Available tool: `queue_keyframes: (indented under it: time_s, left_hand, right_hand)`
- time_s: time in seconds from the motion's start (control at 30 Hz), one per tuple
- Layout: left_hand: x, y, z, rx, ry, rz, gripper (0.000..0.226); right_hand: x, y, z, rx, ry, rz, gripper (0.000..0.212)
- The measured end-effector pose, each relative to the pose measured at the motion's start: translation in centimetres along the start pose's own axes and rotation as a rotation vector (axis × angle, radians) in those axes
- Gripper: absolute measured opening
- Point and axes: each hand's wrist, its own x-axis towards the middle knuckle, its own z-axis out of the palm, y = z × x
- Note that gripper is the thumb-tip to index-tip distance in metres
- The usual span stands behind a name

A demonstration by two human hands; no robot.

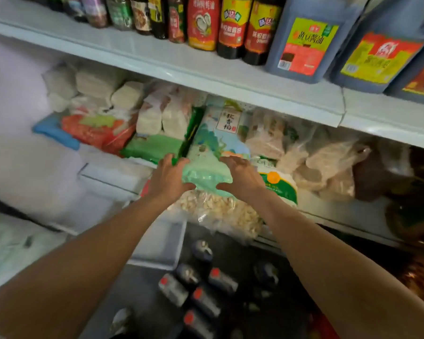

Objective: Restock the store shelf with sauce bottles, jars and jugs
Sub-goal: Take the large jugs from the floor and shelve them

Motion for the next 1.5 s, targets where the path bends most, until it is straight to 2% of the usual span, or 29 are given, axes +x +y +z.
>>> queue_keyframes:
  time_s: [0.23, 0.47, 0.6, 0.67, 0.73, 0.83, 0.97, 1.13, 1.27, 1.33, 1.5]
  left_hand:
    - [-3.0, -10.2, 6.8, -0.066, -0.265, -0.006, 0.075]
    - [-7.7, -22.2, 19.2, -0.139, -0.571, -0.091, 0.075]
    - [-10.2, -27.6, 27.2, -0.222, -0.654, -0.18, 0.085]
    - [-11.1, -29.5, 31.2, -0.224, -0.699, -0.209, 0.079]
    - [-11.9, -31.1, 35.2, -0.241, -0.741, -0.228, 0.075]
    - [-12.9, -32.8, 40.6, -0.272, -0.741, -0.275, 0.076]
    - [-13.7, -34.2, 46.0, -0.29, -0.747, -0.305, 0.074]
    - [-14.0, -35.3, 50.6, -0.35, -0.639, -0.343, 0.075]
    - [-13.3, -36.1, 54.6, -0.462, -0.602, -0.345, 0.089]
    - [-12.6, -36.6, 56.6, -0.467, -0.584, -0.322, 0.102]
    - [-10.7, -36.9, 60.4, -0.424, -0.606, -0.242, 0.105]
  right_hand:
    - [-1.7, -3.1, 11.3, 0.112, -0.138, 0.158, 0.073]
    - [-5.3, -4.3, 31.6, 0.419, -0.304, 0.45, 0.054]
    - [-7.7, -4.3, 42.6, 0.559, -0.353, 0.625, 0.042]
    - [-8.7, -4.2, 47.4, 0.627, -0.34, 0.712, 0.036]
    - [-9.6, -3.9, 51.5, 0.694, -0.324, 0.786, 0.021]
    - [-10.3, -3.3, 56.3, 0.736, -0.33, 0.863, 0.014]
    - [-10.5, -2.3, 61.3, 0.716, -0.327, 0.901, 0.029]
    - [-10.4, -0.7, 66.7, 0.69, -0.251, 0.862, 0.049]
    - [-9.7, -0.2, 70.7, 0.689, -0.155, 0.703, 0.051]
    - [-9.4, 0.2, 72.3, 0.728, -0.105, 0.711, 0.051]
    - [-8.0, 0.5, 75.8, 0.828, 0.02, 0.735, 0.041]
